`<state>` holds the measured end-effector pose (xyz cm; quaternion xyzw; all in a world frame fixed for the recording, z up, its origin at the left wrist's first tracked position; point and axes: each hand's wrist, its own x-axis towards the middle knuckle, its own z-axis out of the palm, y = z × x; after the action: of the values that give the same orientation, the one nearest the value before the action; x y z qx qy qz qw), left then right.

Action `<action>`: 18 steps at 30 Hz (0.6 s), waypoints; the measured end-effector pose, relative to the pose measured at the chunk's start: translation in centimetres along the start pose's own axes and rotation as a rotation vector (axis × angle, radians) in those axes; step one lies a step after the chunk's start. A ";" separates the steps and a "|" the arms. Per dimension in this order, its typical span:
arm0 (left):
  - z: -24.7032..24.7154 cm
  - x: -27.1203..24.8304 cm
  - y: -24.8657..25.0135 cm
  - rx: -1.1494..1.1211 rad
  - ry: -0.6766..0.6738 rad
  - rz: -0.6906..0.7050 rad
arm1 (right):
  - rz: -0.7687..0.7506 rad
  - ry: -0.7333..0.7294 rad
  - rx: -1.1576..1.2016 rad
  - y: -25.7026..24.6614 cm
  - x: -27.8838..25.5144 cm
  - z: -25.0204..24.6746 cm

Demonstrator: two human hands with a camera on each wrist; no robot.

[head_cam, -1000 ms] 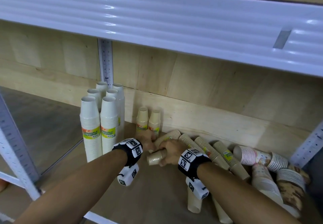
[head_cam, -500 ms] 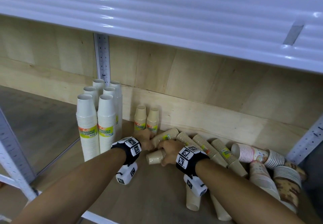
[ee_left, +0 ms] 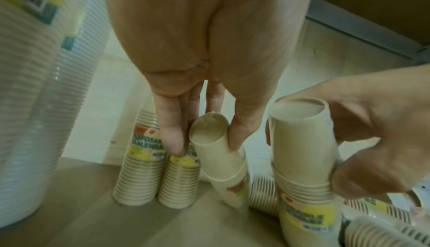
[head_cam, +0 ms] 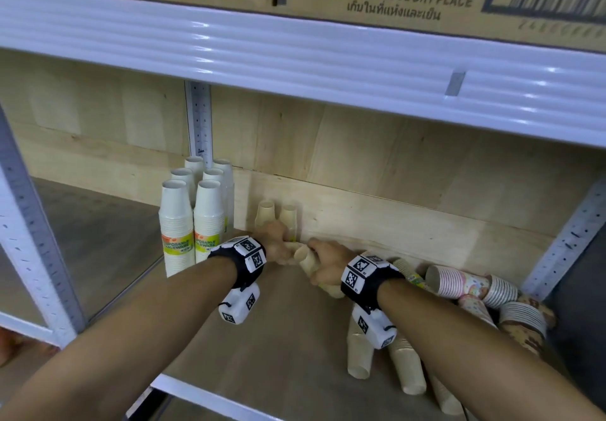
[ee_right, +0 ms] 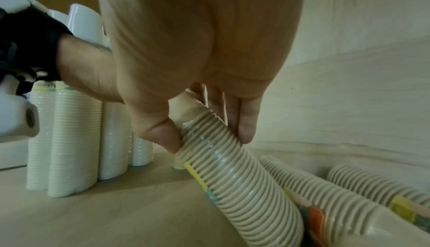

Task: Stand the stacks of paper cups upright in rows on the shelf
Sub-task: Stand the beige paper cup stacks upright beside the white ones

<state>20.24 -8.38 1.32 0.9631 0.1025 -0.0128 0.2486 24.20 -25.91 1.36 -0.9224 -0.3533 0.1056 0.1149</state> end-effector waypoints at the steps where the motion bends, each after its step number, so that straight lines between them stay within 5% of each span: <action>1: -0.3 -0.1 0.1 -0.003 0.008 -0.010 | 0.008 0.012 0.013 -0.1 -0.3 -0.3; 18: -3.7 -3.5 4.0 0.092 0.107 0.086 | 0.203 0.134 0.307 -2.0 -1.9 -1.7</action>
<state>17.57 -10.66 6.71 0.9764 0.0733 0.0448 0.1984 22.07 -26.01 3.76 -0.9300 -0.2296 0.1078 0.2660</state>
